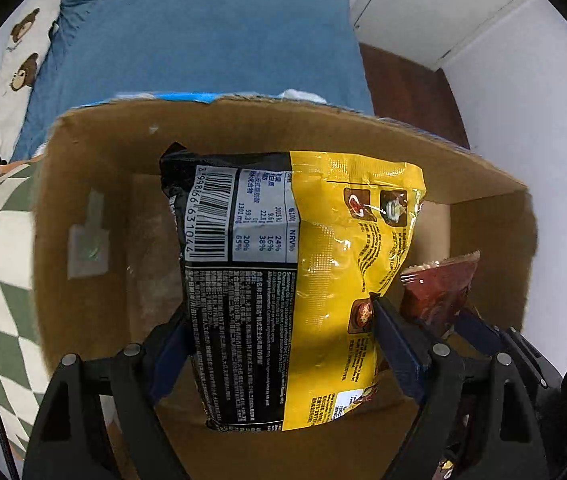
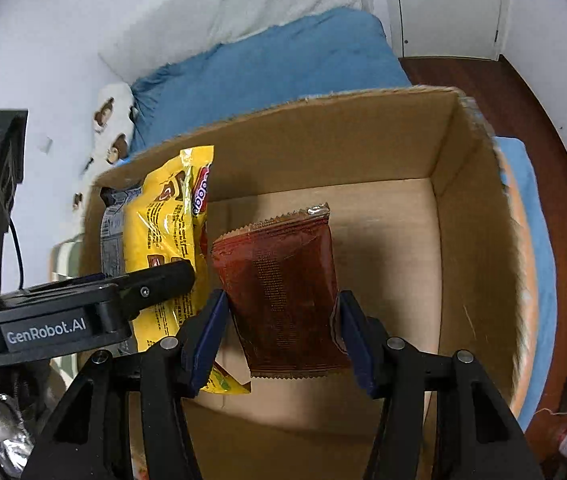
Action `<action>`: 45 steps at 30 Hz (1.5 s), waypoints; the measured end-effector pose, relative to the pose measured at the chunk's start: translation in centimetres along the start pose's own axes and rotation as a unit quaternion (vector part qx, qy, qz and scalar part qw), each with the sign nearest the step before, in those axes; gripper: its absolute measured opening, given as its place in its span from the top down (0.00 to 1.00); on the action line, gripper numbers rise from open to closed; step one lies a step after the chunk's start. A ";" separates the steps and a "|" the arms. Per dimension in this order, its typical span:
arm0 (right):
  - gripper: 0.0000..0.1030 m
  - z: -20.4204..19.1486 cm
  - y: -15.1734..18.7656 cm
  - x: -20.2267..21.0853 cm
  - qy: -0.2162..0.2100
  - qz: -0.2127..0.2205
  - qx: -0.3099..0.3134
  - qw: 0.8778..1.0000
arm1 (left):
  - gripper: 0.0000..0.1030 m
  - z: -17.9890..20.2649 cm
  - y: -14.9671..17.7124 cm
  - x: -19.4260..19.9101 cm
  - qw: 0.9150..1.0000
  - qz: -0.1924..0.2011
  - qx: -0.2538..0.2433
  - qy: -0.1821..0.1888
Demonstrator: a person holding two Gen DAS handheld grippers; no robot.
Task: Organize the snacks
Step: 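Carry both packets into the cardboard box and open both tools, then grasp the yellow cracker bag with left tool while right tool grasps Franzzi pack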
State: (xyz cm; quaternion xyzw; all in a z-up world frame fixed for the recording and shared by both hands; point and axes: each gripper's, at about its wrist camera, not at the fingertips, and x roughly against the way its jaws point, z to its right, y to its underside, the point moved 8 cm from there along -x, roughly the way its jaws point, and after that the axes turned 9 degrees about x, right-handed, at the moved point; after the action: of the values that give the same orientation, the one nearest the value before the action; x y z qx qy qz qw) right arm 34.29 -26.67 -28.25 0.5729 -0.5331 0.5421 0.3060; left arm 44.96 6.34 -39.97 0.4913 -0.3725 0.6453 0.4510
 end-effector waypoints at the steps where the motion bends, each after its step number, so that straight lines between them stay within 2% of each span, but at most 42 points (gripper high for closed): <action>1: 0.43 0.4 0.1 -0.5 0.000 -0.005 0.000 1.000 | 0.18 0.0 -0.2 -0.2 1.000 -0.002 -0.001 -0.004; 5: 0.43 1.4 -0.7 -3.2 0.004 -0.017 -0.001 1.000 | 0.17 0.1 -0.7 -1.5 1.000 -0.013 -0.012 -0.021; 8: 0.43 1.9 -1.0 -4.8 -0.002 -0.039 0.000 0.999 | 0.18 -0.1 -0.8 -2.1 1.000 -0.017 -0.004 -0.019; 9: 0.39 1.6 -1.9 -6.6 0.002 -0.050 -0.002 0.999 | 0.18 -0.2 -1.0 -1.9 1.000 -0.009 -0.004 -0.019; 10: 0.26 1.9 -1.5 -6.9 0.006 -0.058 -0.004 0.998 | 0.17 -0.2 -1.6 -1.6 1.000 -0.002 -0.006 -0.023; 12: 0.08 3.2 -0.8 -6.8 0.004 -0.065 -0.011 0.998 | 0.14 -0.4 -1.7 -1.3 0.999 0.005 -0.013 -0.030; 15: 0.08 4.4 -0.2 -6.0 0.011 -0.067 -0.009 0.998 | 0.12 -0.8 -2.0 -0.9 0.999 0.011 -0.014 -0.027; 20: 0.08 4.7 -0.8 -6.0 0.023 -0.064 -0.004 0.998 | 0.12 -0.8 -1.4 0.9 0.998 0.050 -0.022 -0.031; 23: 0.08 5.1 -0.3 -4.4 0.035 -0.049 0.002 0.998 | 0.12 -0.3 -0.3 2.7 0.996 0.077 -0.031 -0.036; 24: 0.08 4.0 -0.6 -4.9 0.041 -0.042 0.002 0.998 | 0.12 -0.3 0.2 3.3 0.995 0.088 -0.032 -0.035; 29: 0.08 3.2 1.2 -0.9 0.066 -0.006 0.011 0.998 | 0.12 -0.7 2.5 5.9 0.989 0.135 -0.041 -0.042; 34: 0.08 -0.6 1.7 1.0 0.081 0.032 0.016 0.996 | 0.12 -0.4 5.6 8.4 0.982 0.175 -0.051 -0.045; 37: 0.08 -6.9 -2.5 -2.7 0.095 0.051 0.022 0.994 | 0.12 -0.8 7.0 10.2 0.979 0.193 -0.052 -0.044; 39: 0.08 -8.4 -3.0 -3.1 0.099 0.064 0.025 0.993 | 0.12 -0.9 8.0 11.2 0.977 0.203 -0.052 -0.042; 45: 0.08 -10.2 -1.8 -0.8 0.122 0.102 0.042 0.986 | 0.12 -0.9 10.8 13.7 0.973 0.222 -0.051 -0.034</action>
State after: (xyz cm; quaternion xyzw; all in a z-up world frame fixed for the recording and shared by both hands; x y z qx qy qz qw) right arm 33.11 -16.54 -26.26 0.4572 -0.5242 0.6583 0.2879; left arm 32.99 6.70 -27.34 0.3945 -0.5201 0.6921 0.3080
